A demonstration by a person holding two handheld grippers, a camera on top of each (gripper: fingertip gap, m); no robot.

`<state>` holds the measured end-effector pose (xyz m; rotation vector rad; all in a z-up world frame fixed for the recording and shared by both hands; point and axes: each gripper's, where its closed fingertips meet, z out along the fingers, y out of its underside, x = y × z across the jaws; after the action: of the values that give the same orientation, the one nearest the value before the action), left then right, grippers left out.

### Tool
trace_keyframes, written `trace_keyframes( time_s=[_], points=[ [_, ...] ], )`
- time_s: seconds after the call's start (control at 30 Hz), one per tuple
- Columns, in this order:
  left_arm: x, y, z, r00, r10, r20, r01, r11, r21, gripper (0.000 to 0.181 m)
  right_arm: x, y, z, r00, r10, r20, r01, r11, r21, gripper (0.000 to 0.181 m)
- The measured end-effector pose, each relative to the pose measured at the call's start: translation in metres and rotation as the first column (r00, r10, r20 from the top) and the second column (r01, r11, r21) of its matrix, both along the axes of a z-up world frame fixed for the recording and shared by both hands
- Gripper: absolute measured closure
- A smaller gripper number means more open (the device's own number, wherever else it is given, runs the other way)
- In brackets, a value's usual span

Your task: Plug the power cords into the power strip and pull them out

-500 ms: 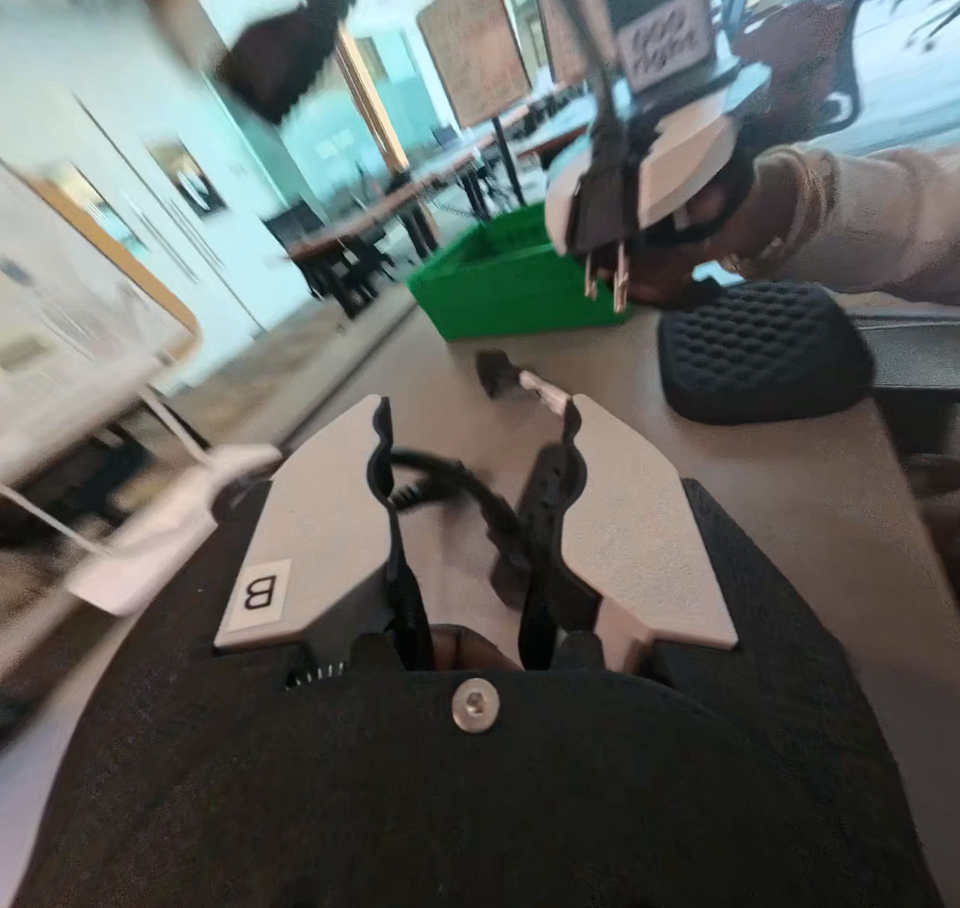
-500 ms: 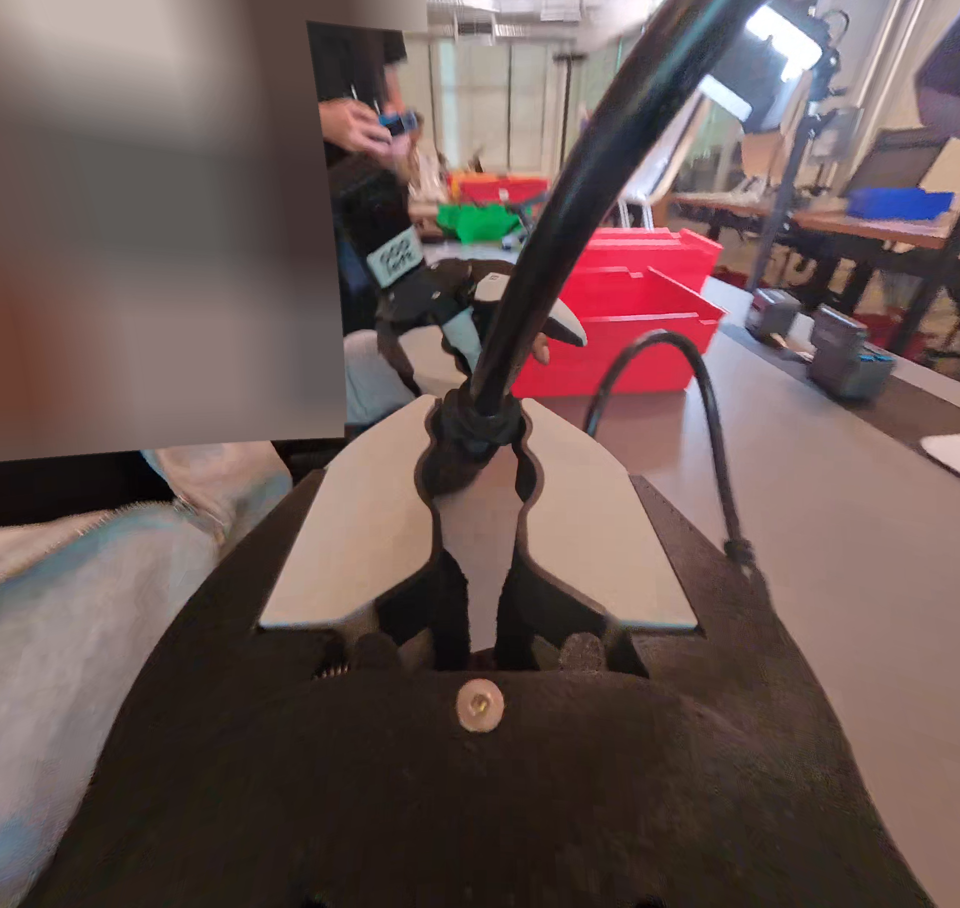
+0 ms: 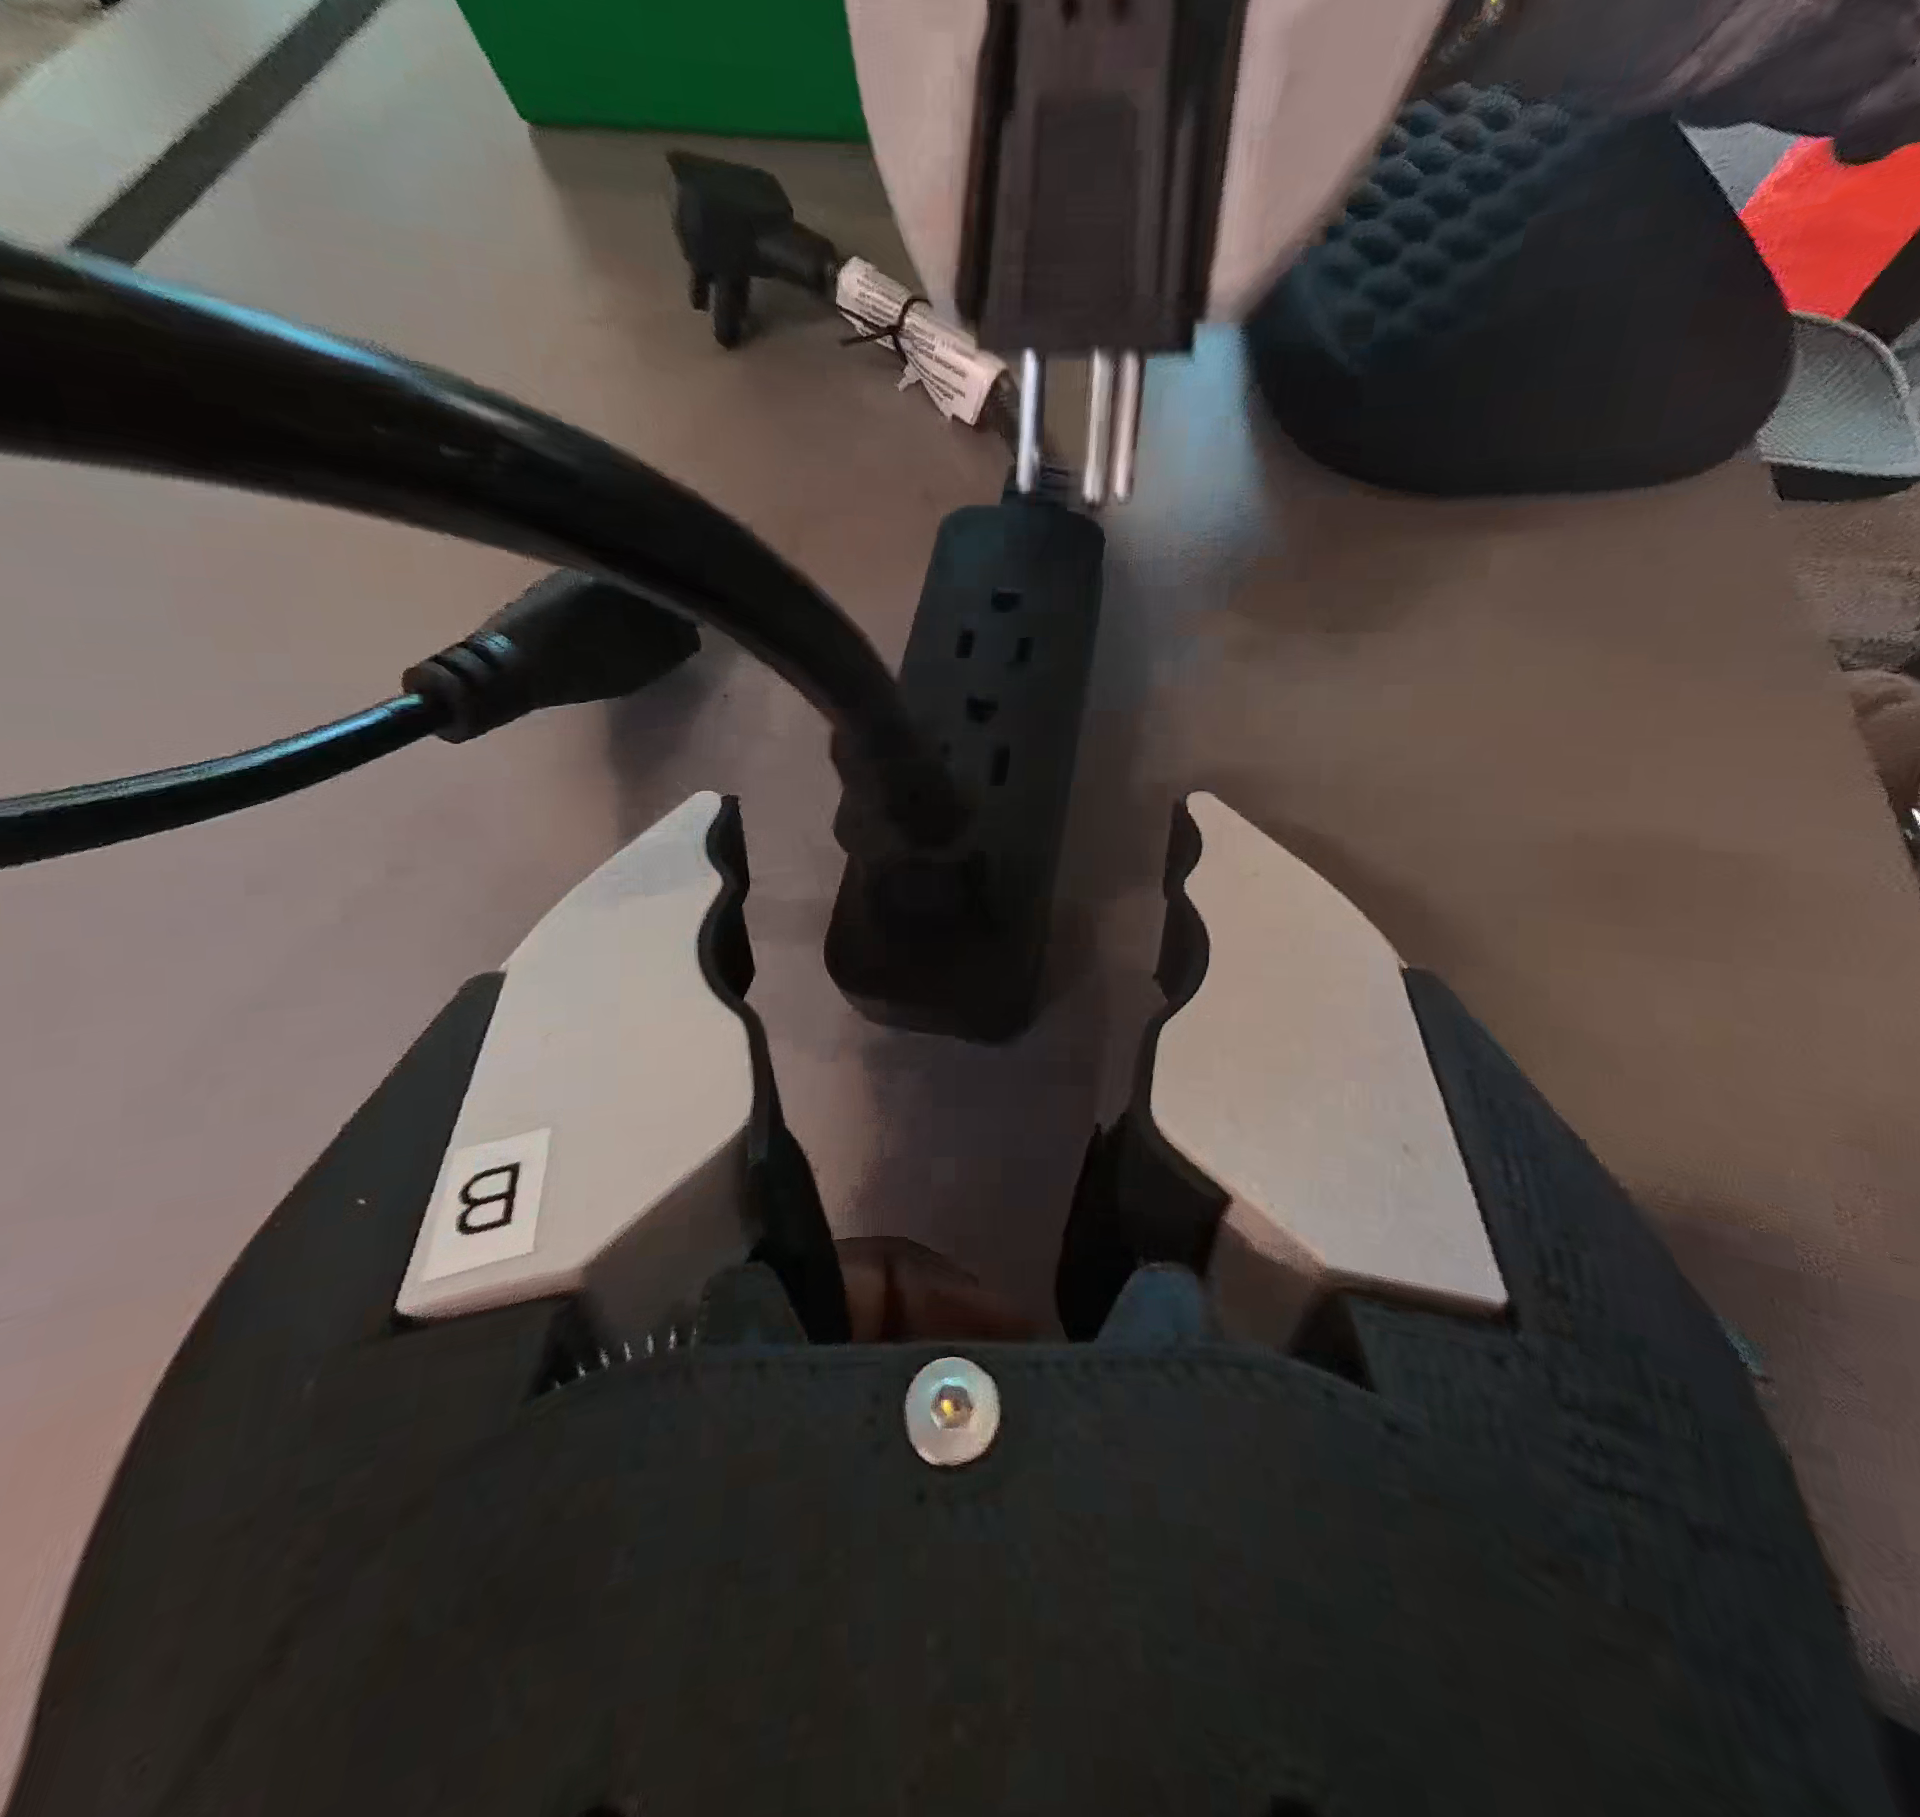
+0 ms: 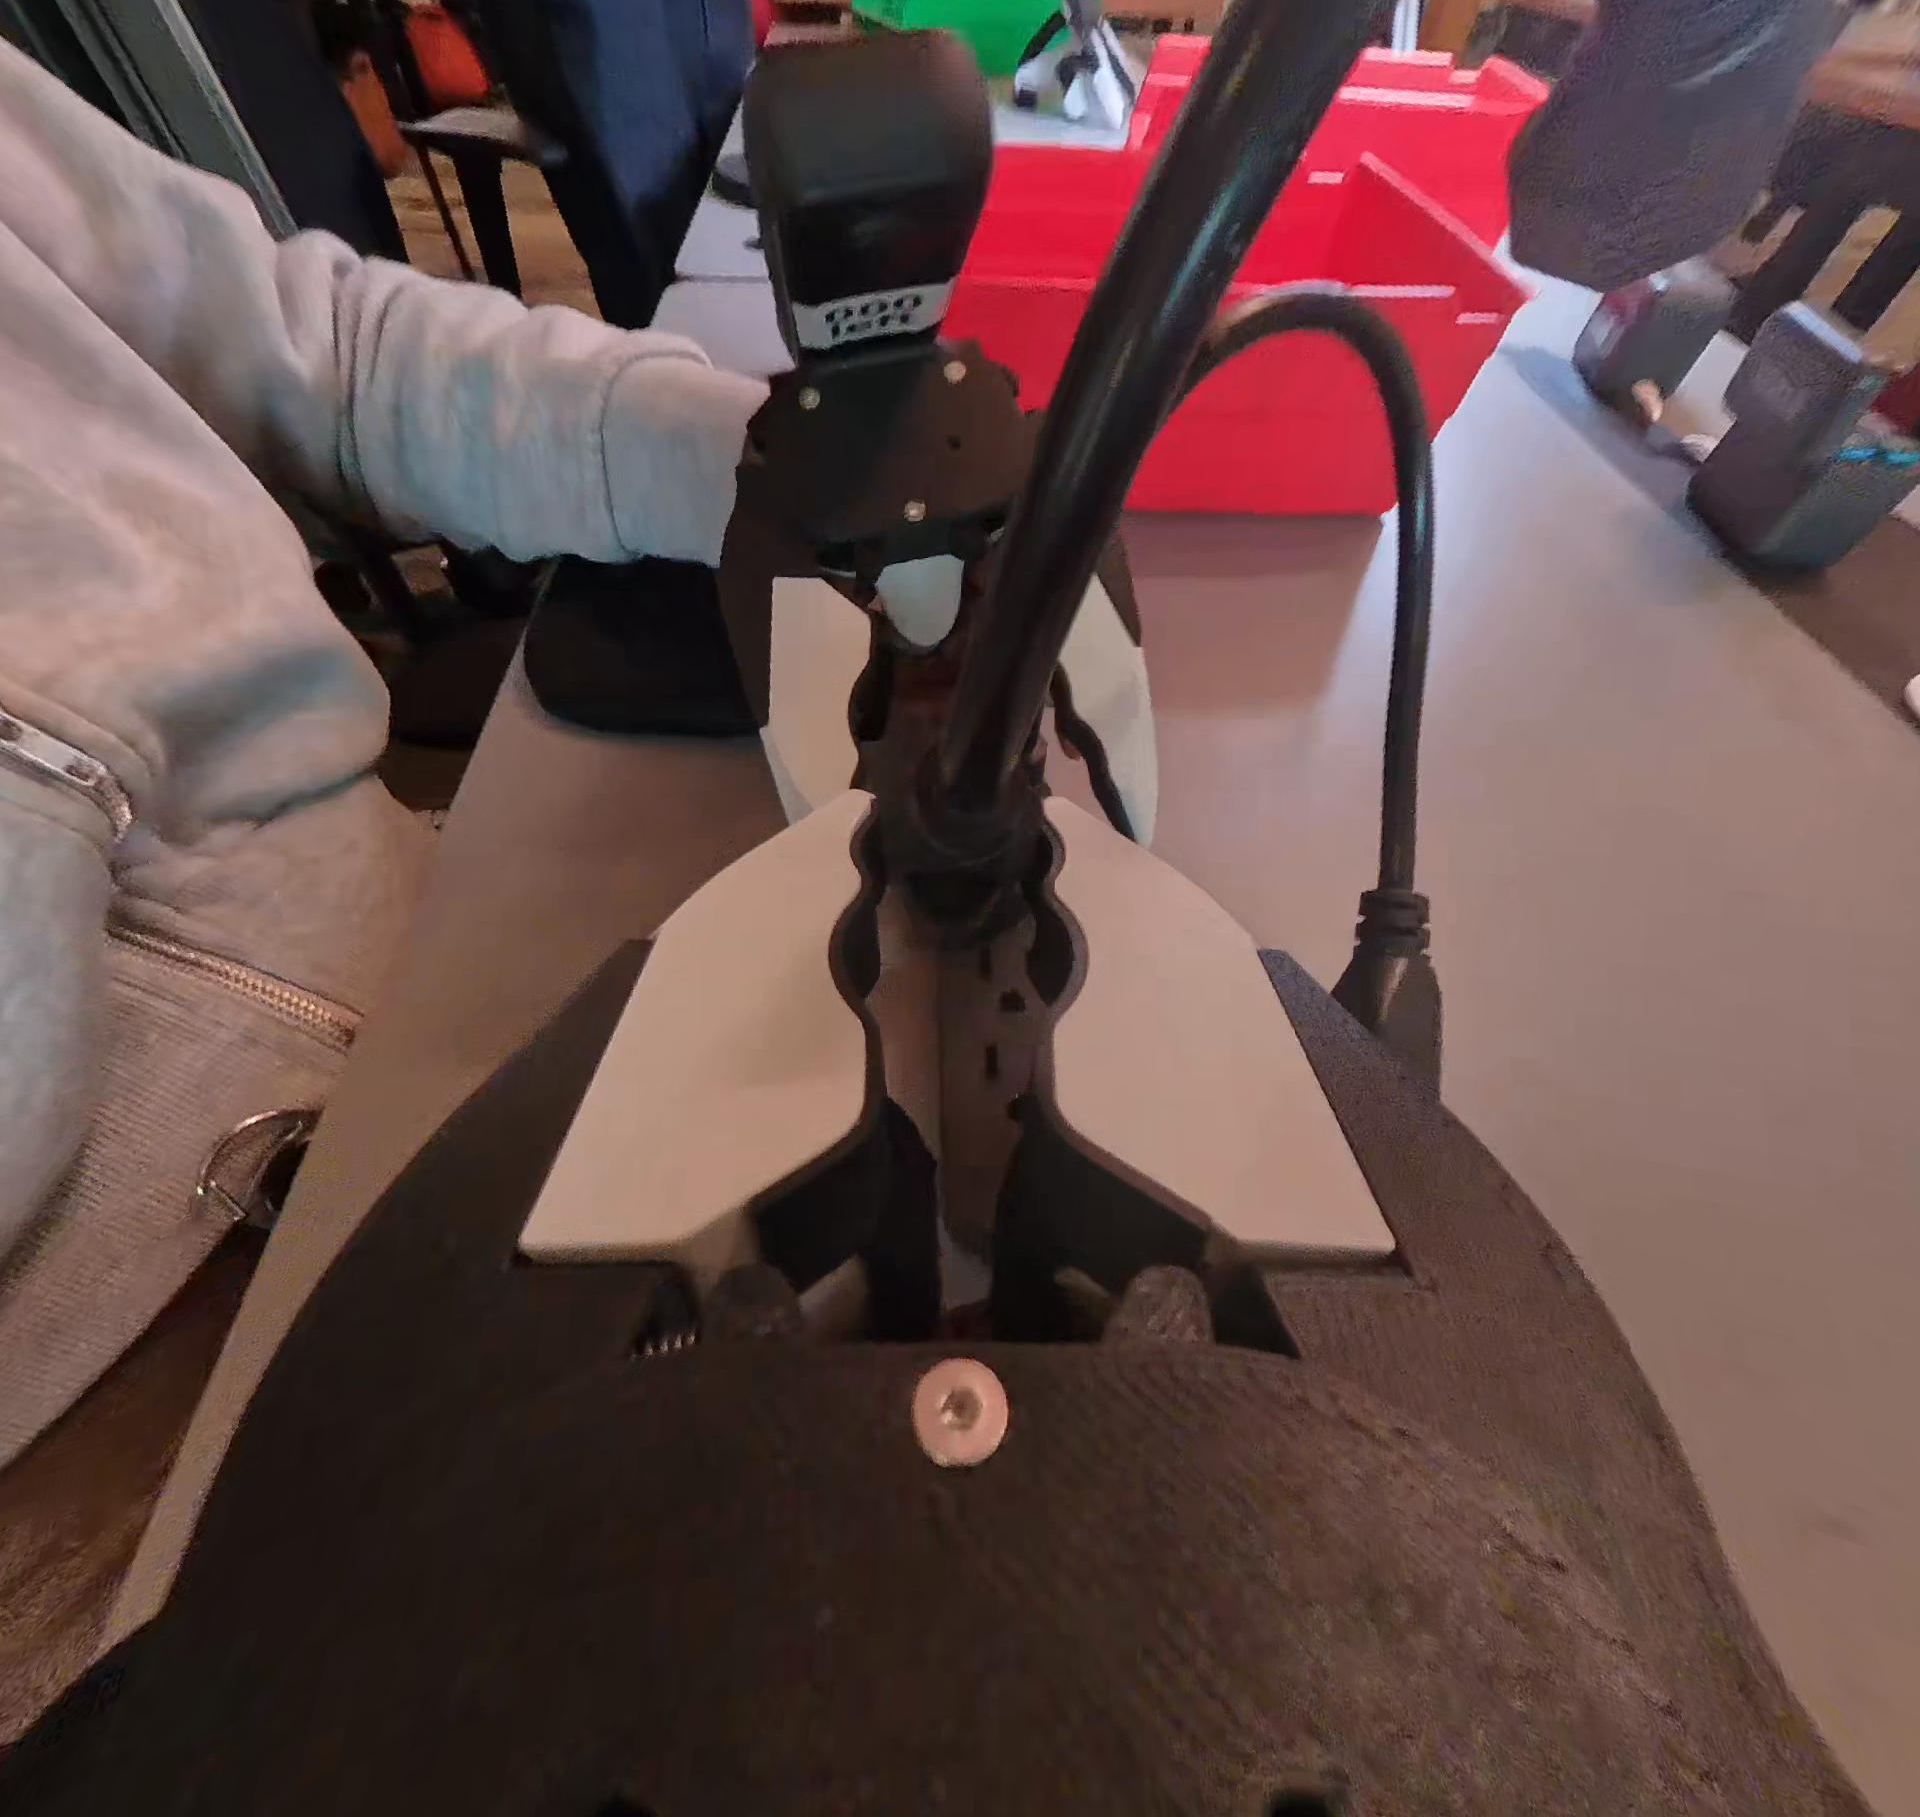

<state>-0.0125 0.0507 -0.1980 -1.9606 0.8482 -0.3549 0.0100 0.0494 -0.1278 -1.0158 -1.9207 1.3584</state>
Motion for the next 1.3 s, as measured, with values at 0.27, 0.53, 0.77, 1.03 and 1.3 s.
trace_keyframes(
  time_s=[0.27,0.53,0.77,1.03,1.3],
  points=[
    [-0.006,0.004,-0.023,0.997,0.028,-0.066,-0.036,0.993,-0.114,0.131,-0.015,0.007,-0.033,0.996,0.008,0.083,-0.008,1.000,0.005,0.155],
    [-0.001,0.000,-0.029,0.994,-0.048,-0.100,0.034,0.989,-0.141,0.135,-0.023,0.002,-0.039,0.995,0.034,0.096,-0.033,0.999,-0.013,0.155],
    [0.001,-0.002,-0.030,0.988,-0.116,-0.100,0.100,0.983,-0.151,0.136,-0.026,-0.007,-0.046,0.988,0.073,0.140,-0.076,0.997,0.019,0.155],
    [0.001,-0.003,-0.030,0.987,-0.122,-0.107,0.106,0.984,-0.143,0.136,-0.023,-0.003,-0.045,0.978,0.086,0.191,-0.099,0.993,0.059,0.155],
    [0.002,-0.005,-0.030,0.985,-0.136,-0.104,0.120,0.982,-0.147,0.137,-0.022,-0.001,-0.055,0.980,0.054,0.192,-0.074,0.992,0.097,0.155]
  ],
)
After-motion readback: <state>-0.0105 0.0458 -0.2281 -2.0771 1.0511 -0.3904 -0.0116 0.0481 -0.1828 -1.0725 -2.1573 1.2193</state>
